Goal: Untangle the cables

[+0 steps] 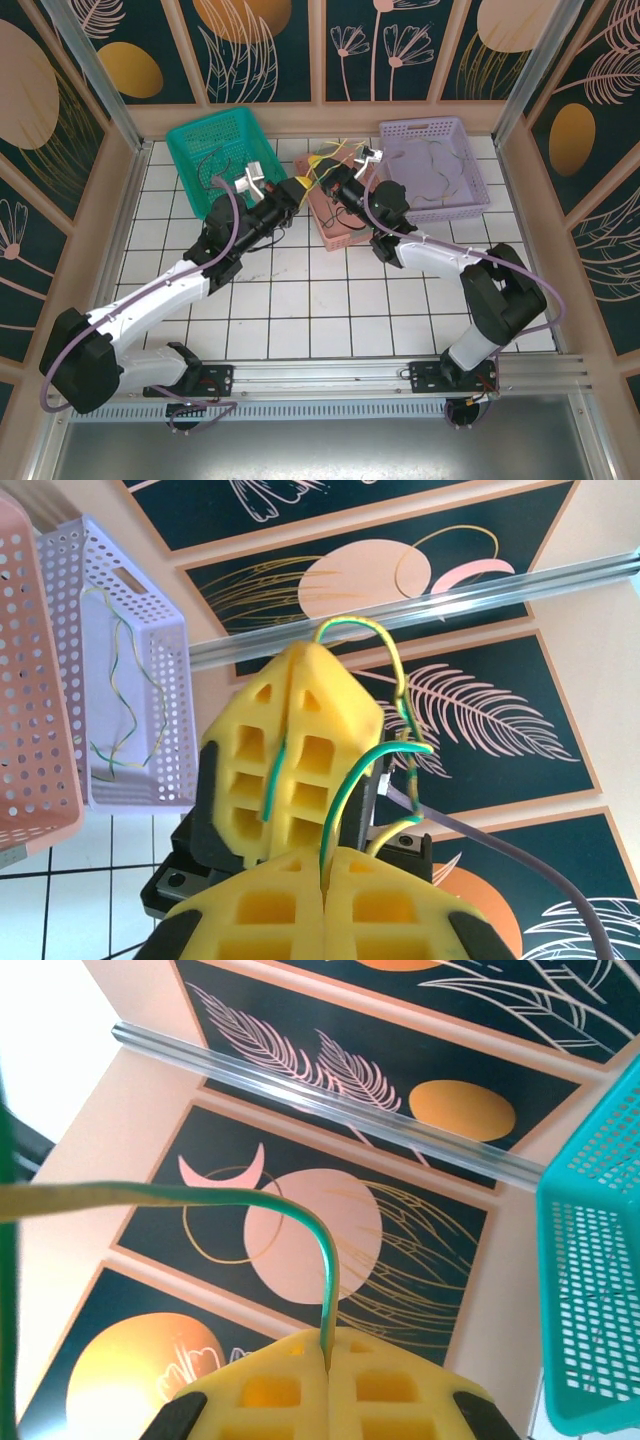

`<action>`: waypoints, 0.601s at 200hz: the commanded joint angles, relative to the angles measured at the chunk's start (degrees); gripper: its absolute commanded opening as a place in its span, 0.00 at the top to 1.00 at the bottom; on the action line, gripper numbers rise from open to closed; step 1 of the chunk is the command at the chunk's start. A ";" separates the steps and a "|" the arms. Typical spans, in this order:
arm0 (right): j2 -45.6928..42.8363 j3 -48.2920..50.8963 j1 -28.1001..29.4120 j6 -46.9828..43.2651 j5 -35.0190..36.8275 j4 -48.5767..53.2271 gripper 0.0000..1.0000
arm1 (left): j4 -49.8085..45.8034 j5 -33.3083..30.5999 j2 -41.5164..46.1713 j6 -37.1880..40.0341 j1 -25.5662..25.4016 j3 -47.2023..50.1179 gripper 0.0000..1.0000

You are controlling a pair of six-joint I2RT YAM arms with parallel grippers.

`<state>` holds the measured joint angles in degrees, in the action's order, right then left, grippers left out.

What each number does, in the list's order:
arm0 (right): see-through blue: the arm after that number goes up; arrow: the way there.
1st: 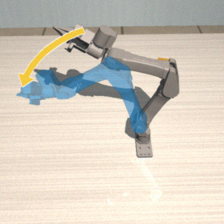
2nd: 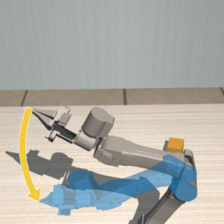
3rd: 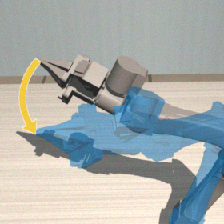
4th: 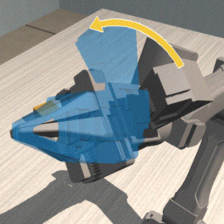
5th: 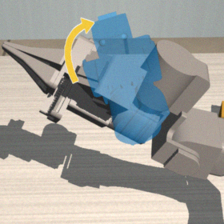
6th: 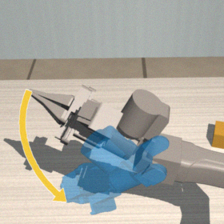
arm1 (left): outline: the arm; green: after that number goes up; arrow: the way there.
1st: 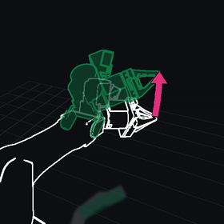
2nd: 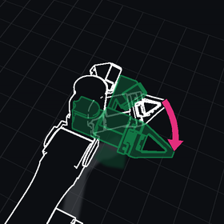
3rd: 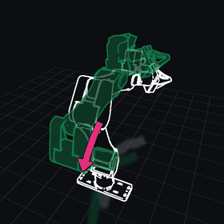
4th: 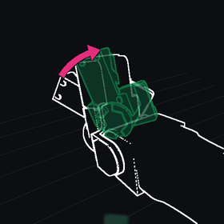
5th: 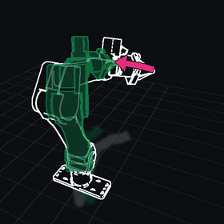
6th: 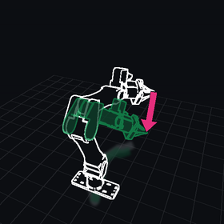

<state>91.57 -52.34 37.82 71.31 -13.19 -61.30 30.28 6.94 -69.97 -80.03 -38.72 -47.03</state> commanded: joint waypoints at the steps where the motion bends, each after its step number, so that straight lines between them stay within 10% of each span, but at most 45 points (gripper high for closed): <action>1: -1.96 -1.57 0.32 3.03 -2.37 -5.05 1.00 | -1.54 -2.85 1.48 1.15 -0.22 0.96 1.00; 52: -18.18 -0.01 -1.89 -14.68 -4.15 44.85 0.41 | -15.02 -1.14 2.15 17.54 1.71 -9.71 1.00; 120: -36.26 -6.15 -17.81 -33.51 -11.69 82.96 0.33 | -31.58 9.15 -1.19 42.21 4.51 -18.37 1.00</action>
<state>58.41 -55.33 26.46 45.54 -19.86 5.63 6.00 10.13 -69.08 -51.62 -34.37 -62.08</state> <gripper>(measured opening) 0.674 0.068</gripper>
